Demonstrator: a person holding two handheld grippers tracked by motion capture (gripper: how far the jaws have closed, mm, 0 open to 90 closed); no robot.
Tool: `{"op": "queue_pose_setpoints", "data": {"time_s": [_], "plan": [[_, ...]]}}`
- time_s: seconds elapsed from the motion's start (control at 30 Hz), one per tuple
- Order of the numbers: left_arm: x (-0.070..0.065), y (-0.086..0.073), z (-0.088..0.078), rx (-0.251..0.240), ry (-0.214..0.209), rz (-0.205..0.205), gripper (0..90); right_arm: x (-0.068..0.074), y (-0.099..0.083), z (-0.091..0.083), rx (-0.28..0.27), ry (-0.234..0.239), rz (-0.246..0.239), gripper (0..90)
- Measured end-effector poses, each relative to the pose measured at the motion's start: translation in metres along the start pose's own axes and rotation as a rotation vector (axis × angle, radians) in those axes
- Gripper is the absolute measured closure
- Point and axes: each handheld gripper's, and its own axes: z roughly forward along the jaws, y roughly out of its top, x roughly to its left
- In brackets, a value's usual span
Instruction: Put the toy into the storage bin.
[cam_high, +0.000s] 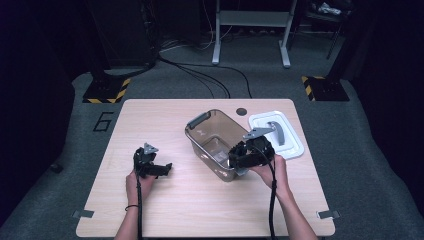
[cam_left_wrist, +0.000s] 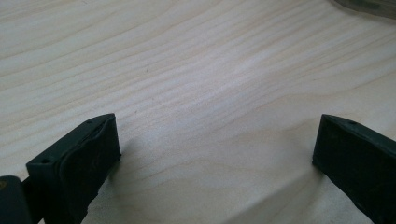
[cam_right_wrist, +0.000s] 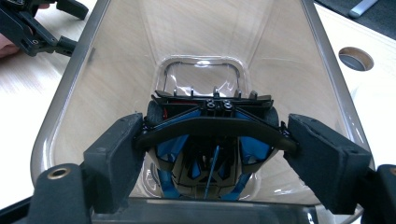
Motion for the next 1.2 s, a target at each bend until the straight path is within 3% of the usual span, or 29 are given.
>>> {"op": "queue_pose_setpoints", "data": {"time_s": [0.27,0.57,0.7,0.97,1.13,1.2], "plan": [[0.0,0.0,0.0,0.0,0.0,0.0,0.7,-0.002,-0.005,-0.005,-0.015,0.014,0.003,11.6],[0.0,0.0,0.0,0.0,0.0,0.0,0.7,-0.008,-0.011,-0.027,-0.074,0.015,0.012,0.1],[0.0,0.0,0.0,-0.001,0.0,0.0,0.7,-0.015,-0.015,-0.038,-0.108,-0.006,0.035,0.0],[0.0,0.0,0.0,-0.001,0.0,0.0,0.9,-0.054,-0.028,-0.059,-0.13,-0.102,0.122,0.0],[0.0,0.0,0.0,-0.001,0.0,0.0,1.1,-0.08,-0.04,-0.054,-0.082,-0.16,0.167,0.0],[0.0,0.0,0.0,-0.001,0.0,0.0,1.1,-0.089,-0.045,-0.048,-0.063,-0.161,0.184,0.4]]}}
